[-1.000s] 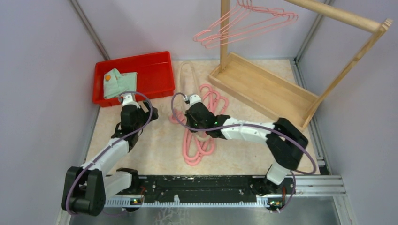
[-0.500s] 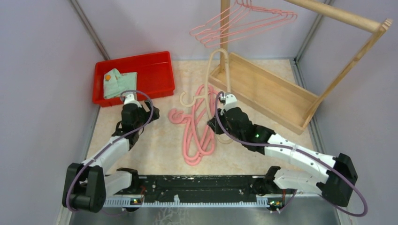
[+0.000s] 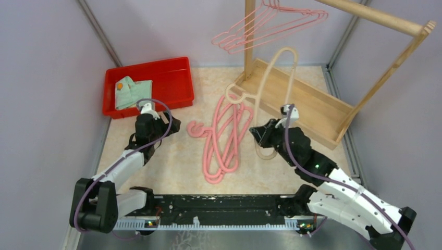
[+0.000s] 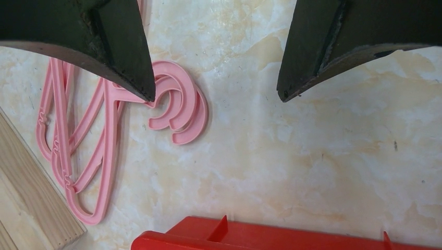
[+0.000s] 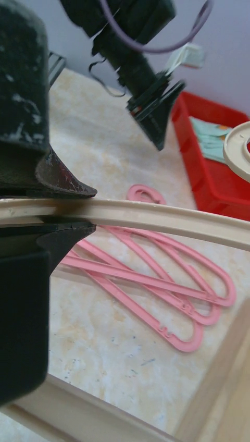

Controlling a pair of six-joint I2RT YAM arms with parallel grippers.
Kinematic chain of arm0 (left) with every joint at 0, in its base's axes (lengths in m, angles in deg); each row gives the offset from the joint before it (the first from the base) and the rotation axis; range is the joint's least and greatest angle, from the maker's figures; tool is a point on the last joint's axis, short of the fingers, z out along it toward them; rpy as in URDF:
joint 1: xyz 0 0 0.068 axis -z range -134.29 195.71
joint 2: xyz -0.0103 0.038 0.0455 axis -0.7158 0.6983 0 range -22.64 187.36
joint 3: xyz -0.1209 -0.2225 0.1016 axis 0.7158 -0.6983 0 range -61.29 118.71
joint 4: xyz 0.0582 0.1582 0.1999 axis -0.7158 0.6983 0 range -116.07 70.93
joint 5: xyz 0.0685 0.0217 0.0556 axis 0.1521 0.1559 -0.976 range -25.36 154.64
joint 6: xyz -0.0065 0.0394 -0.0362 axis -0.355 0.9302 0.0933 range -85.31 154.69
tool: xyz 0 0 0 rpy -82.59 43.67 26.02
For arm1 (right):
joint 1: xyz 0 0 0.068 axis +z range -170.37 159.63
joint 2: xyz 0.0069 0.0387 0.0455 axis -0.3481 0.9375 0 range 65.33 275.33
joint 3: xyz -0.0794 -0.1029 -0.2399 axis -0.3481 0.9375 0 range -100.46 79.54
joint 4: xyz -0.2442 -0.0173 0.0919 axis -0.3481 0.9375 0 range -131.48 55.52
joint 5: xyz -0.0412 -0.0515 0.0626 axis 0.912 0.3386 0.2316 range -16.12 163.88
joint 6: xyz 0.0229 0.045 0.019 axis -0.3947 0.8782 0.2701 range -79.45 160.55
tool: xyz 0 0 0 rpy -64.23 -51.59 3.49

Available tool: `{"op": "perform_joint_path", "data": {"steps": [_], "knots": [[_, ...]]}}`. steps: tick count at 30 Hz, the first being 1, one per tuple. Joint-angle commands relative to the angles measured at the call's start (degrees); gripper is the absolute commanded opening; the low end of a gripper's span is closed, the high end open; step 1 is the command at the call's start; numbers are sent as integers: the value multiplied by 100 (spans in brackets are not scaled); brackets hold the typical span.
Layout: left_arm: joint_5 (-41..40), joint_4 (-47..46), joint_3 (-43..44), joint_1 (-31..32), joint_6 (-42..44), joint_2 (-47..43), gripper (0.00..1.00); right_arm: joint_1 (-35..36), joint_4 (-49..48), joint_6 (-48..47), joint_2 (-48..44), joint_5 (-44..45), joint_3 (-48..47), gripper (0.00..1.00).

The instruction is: Organize the hangers

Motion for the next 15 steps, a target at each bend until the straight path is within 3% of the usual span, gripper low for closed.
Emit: {"op": "perform_joint_path", "data": {"steps": [1,10,15], "knots": [[195,-247,162,-11,16,67,91,-113,-44,-31,-504,729,-614,0],[395,-390,166,45,-102,88,90,-204,-184,-601,-210,1407,-1614,0],[395,-398,121,68,-46,64,90,-698,-420,-639,85,1169,-1989,0]]}}
